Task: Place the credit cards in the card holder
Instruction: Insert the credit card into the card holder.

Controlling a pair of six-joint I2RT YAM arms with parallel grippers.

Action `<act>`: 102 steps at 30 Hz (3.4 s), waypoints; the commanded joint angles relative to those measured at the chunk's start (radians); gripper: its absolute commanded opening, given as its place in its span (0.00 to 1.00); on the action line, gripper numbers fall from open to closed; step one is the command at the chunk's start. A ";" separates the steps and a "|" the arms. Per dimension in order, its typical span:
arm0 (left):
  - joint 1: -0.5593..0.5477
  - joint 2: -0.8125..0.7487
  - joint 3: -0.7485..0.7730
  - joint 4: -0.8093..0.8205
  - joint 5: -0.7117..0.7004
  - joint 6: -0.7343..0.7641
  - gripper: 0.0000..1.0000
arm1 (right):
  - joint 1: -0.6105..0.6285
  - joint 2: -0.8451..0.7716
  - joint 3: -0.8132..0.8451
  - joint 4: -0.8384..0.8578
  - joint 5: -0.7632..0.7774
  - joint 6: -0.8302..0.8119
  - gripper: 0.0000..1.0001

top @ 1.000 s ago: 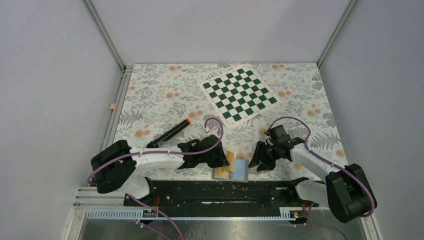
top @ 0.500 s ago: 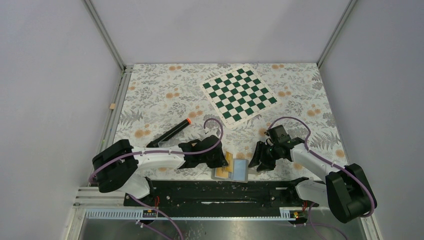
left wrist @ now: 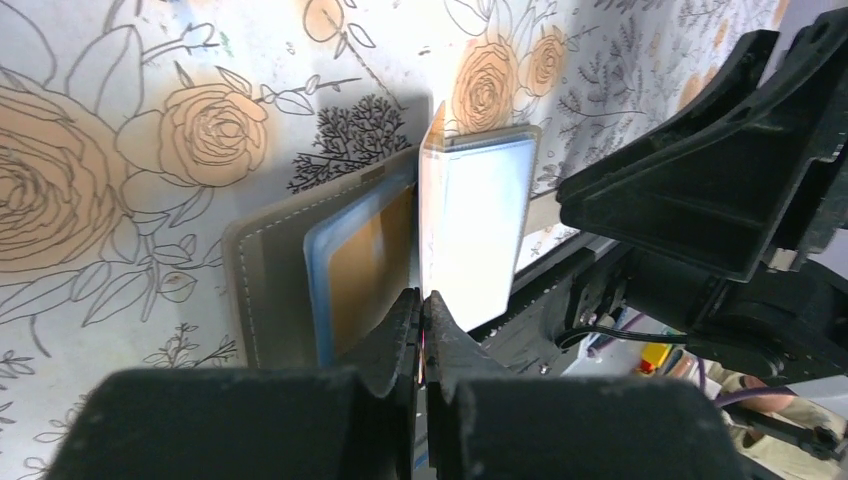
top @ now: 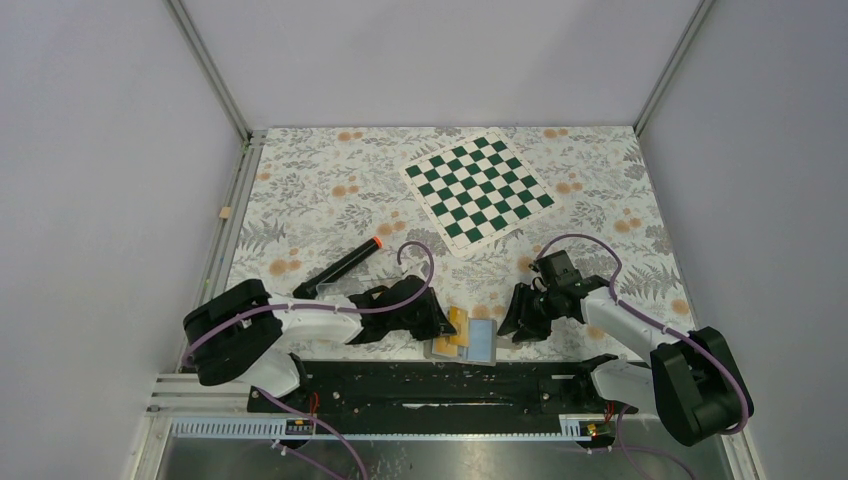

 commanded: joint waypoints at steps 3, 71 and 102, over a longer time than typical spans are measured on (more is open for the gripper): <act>0.001 -0.022 -0.033 0.123 0.066 -0.046 0.00 | -0.002 0.014 -0.017 0.020 -0.002 -0.010 0.48; -0.048 0.021 0.001 0.038 0.211 -0.017 0.00 | -0.002 0.094 -0.050 0.107 -0.039 0.004 0.07; -0.093 0.141 0.221 -0.241 0.150 0.043 0.55 | -0.002 0.110 -0.069 0.130 -0.054 0.006 0.06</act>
